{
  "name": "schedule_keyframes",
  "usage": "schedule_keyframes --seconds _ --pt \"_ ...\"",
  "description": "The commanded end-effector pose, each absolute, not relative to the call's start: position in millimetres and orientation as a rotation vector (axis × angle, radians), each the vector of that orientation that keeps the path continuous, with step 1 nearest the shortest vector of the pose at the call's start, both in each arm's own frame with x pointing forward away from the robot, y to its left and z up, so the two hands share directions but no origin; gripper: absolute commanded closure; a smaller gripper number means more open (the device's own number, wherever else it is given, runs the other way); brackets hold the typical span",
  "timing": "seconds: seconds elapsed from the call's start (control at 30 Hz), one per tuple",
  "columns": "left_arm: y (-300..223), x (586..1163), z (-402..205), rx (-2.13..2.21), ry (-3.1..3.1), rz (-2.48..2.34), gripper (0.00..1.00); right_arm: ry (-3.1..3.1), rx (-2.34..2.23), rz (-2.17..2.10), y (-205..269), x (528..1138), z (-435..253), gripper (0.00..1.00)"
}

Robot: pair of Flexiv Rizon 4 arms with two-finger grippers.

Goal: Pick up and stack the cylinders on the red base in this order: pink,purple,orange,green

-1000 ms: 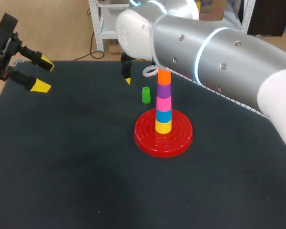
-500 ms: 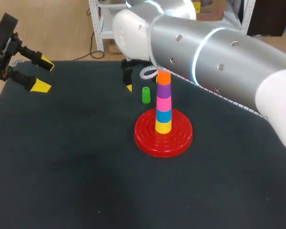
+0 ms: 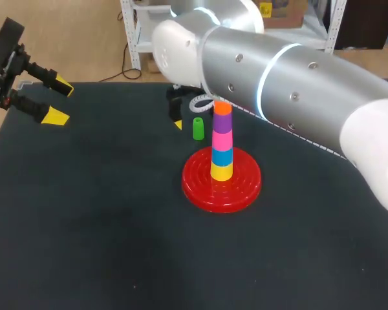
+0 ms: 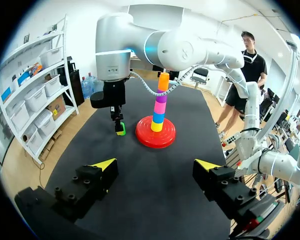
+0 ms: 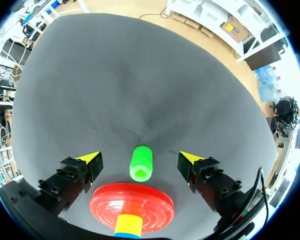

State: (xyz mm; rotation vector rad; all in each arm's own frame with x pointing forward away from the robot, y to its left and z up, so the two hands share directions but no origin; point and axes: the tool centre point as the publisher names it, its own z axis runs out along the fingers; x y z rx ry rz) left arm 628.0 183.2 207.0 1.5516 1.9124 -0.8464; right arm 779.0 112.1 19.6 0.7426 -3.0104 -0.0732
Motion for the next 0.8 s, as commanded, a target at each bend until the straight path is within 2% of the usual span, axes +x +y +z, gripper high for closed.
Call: schedule_keyframes --seconds 0.03,0.1,0.2,0.27,0.33,0.53,0.8 --pt "183.6 627.8 205.9 1.551 1.908 -0.845 0.00 -2.583 0.660 0.080 115.6 783.2 19.9 0.00" --pt "183.6 627.8 205.9 1.551 1.908 -0.845 0.00 -2.581 0.665 0.082 115.9 781.5 19.7 0.06" --pt "183.6 627.8 205.9 1.551 1.908 -0.845 0.00 -2.578 0.667 0.082 116.3 780.5 19.5 0.22" --pt "183.6 627.8 205.9 1.551 1.908 -0.845 0.00 -2.578 0.669 0.080 116.5 780.0 19.6 0.26" --pt "183.6 627.8 205.9 1.551 1.908 -0.845 0.00 -2.578 0.669 0.080 116.7 779.9 19.7 0.45" --pt "183.6 627.8 205.9 1.551 1.908 -0.845 0.00 -2.579 0.672 0.086 117.4 779.8 19.1 0.53" --pt "183.6 627.8 205.9 1.551 1.908 -0.845 0.00 -2.578 0.668 0.090 117.8 780.7 18.5 0.57"
